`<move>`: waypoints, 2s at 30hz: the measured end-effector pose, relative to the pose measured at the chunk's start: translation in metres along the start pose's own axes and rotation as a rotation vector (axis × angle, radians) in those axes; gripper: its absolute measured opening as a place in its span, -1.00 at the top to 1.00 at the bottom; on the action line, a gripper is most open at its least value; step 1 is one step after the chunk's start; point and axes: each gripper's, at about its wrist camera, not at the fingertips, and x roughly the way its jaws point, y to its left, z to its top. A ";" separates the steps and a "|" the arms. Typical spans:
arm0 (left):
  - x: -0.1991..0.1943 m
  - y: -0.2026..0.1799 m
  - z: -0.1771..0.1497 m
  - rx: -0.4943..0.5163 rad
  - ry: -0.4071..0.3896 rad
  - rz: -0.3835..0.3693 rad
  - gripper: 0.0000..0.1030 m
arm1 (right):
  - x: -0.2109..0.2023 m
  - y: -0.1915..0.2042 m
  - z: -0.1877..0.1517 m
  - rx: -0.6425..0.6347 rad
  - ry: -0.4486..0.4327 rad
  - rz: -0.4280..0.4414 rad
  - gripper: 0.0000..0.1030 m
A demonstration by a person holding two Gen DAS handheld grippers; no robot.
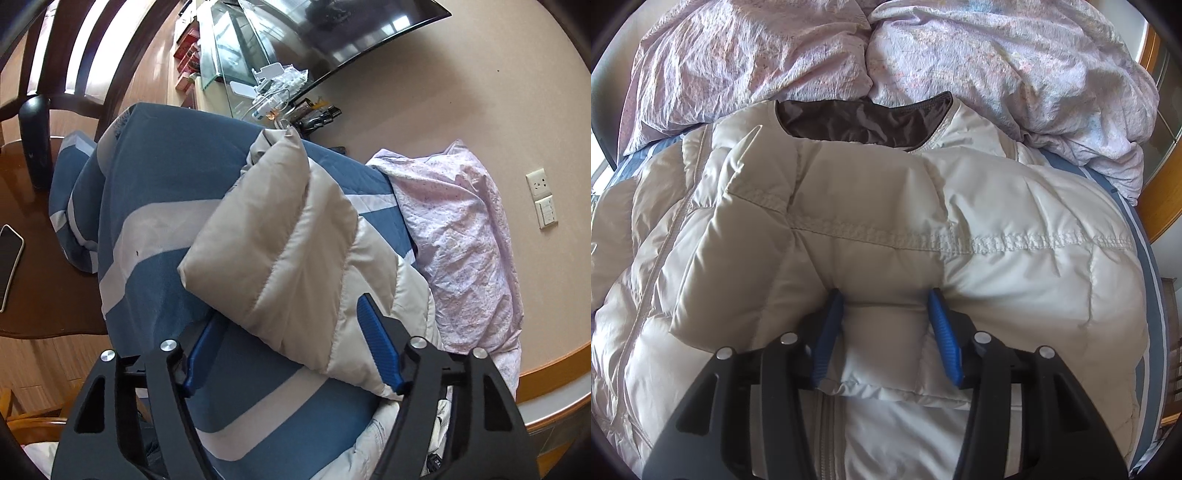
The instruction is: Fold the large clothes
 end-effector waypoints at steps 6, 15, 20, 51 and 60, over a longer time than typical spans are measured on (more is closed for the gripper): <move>-0.006 -0.013 0.013 0.057 -0.049 -0.008 0.58 | 0.000 0.000 0.000 -0.003 0.000 0.003 0.04; -0.024 -0.117 0.013 0.302 -0.078 -0.195 0.68 | 0.001 0.001 0.000 -0.005 0.000 0.004 0.03; -0.025 -0.194 -0.019 0.489 -0.038 -0.322 0.68 | 0.002 0.000 0.000 0.001 0.004 0.016 0.03; 0.061 -0.344 -0.275 0.857 0.503 -0.587 0.69 | 0.001 -0.023 0.002 0.105 0.021 0.155 0.02; 0.085 -0.346 -0.313 0.897 0.596 -0.542 0.68 | -0.019 -0.049 -0.009 0.160 -0.029 0.163 0.03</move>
